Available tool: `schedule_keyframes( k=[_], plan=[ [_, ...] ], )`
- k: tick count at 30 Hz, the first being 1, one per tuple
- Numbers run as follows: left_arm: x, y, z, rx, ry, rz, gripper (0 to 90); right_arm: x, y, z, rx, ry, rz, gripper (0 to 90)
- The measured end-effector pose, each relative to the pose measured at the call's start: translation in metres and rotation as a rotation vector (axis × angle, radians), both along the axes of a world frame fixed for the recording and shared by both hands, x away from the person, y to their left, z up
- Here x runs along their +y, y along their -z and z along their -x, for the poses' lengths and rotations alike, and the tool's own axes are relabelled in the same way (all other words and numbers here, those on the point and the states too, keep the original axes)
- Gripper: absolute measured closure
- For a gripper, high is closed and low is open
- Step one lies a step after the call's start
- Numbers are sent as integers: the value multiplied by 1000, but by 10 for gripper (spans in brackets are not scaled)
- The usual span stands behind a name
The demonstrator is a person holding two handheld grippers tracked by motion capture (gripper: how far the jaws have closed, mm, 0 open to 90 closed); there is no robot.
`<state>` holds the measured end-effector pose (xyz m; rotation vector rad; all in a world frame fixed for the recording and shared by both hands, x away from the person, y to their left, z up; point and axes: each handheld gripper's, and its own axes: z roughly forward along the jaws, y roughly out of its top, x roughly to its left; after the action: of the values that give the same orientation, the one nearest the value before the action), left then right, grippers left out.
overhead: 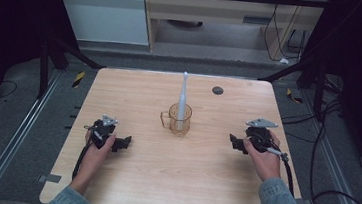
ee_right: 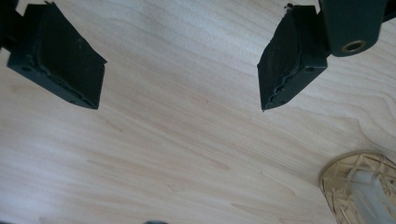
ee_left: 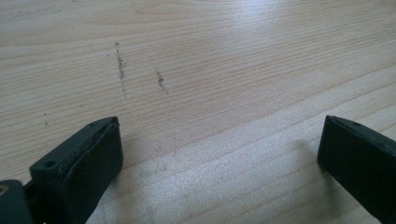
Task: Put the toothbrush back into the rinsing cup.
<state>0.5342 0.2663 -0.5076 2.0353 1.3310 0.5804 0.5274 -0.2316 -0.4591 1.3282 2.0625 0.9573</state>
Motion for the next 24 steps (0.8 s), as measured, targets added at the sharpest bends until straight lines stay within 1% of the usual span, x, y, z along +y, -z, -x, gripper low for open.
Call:
schedule_keyframes(
  k=[3, 7, 9, 10, 12, 15, 16, 20, 24],
  plan=[
    [0, 0, 0, 0, 0, 0, 0, -5, 10, 2, 7, 15, -19, 148],
    [0, 0, 0, 0, 0, 0, 0, -16, 22, 4, 23, 69, -68, 146],
    [0, 0, 0, 0, 0, 0, 0, -23, 27, 4, 24, 104, -66, 139],
    [0, 0, 0, 0, 0, 0, 0, -25, 28, 4, 30, 112, -72, 137],
    [0, 0, 0, 0, 0, -1, 0, -28, 30, 4, 29, 127, -66, 131],
    [0, 0, 0, 0, 0, 0, 0, -31, 31, 2, 27, 151, -70, 126],
    [0, 0, 0, 0, 0, -1, 0, -32, 33, 0, 32, 166, -70, 121],
    [0, 0, 0, 0, 0, 0, 0, -33, 36, -3, 39, 188, -73, 115],
    [0, 0, 0, -1, 0, -1, 0, -32, 42, -6, 42, 203, -58, 110]
  ],
)
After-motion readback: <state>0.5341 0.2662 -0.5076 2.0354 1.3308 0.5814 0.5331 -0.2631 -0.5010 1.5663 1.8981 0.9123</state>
